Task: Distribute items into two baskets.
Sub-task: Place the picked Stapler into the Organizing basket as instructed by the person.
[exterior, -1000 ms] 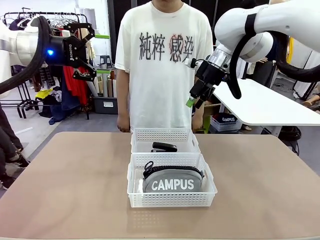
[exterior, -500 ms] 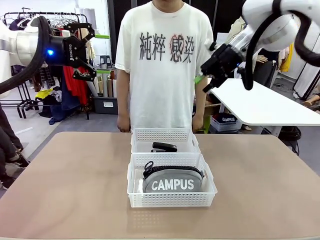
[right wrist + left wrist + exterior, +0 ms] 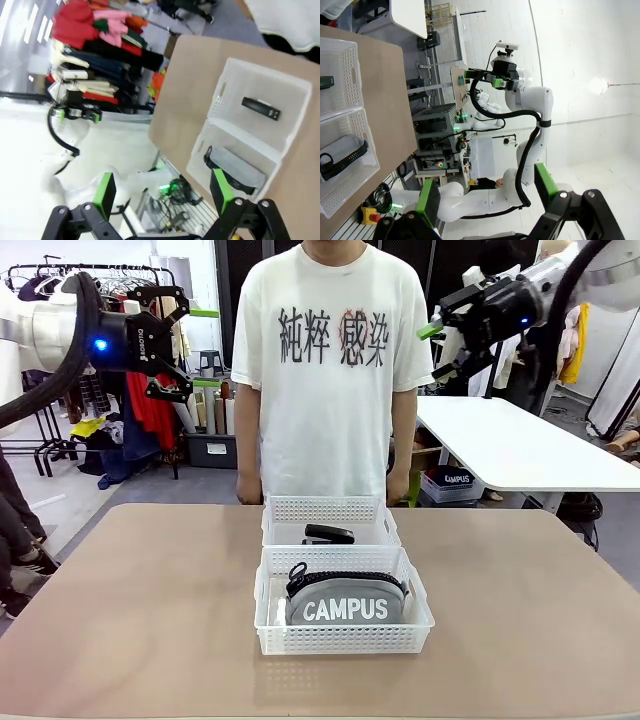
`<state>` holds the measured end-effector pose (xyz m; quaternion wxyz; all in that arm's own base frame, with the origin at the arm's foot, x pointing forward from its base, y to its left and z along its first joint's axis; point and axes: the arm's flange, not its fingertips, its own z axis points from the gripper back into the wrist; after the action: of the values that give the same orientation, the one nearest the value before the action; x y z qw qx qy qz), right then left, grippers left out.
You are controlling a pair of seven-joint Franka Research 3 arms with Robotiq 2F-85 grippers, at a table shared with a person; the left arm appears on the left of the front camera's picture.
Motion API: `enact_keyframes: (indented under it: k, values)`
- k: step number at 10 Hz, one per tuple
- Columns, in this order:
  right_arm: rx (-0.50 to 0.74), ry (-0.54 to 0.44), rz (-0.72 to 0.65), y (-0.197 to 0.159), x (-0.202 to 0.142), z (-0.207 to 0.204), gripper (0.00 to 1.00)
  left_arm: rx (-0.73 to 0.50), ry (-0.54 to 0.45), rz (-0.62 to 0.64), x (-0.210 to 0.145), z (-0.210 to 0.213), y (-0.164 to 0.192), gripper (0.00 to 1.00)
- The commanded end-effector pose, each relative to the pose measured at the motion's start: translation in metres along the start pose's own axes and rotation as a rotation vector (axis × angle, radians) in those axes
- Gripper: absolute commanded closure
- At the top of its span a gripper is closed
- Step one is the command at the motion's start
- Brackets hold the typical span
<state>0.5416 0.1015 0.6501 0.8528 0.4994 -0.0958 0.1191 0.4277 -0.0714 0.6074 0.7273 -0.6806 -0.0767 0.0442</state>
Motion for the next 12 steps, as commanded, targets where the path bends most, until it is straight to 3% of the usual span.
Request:
enact_keyframes:
  k: [1,6,12]
  values:
    - [0.106,-0.054,-0.122,-0.020,-0.022,0.019,0.00,-0.004,-0.004,0.003,-0.001,-0.001,-0.001,0.00]
    - [0.343,-0.107,-0.164,-0.065,-0.041,0.060,0.00,-0.004,-0.004,0.003,-0.001,-0.001,-0.001,0.00]
    - [0.434,-0.105,-0.248,-0.088,-0.046,0.061,0.00,-0.004,-0.004,0.003,-0.001,-0.001,-0.001,0.00]
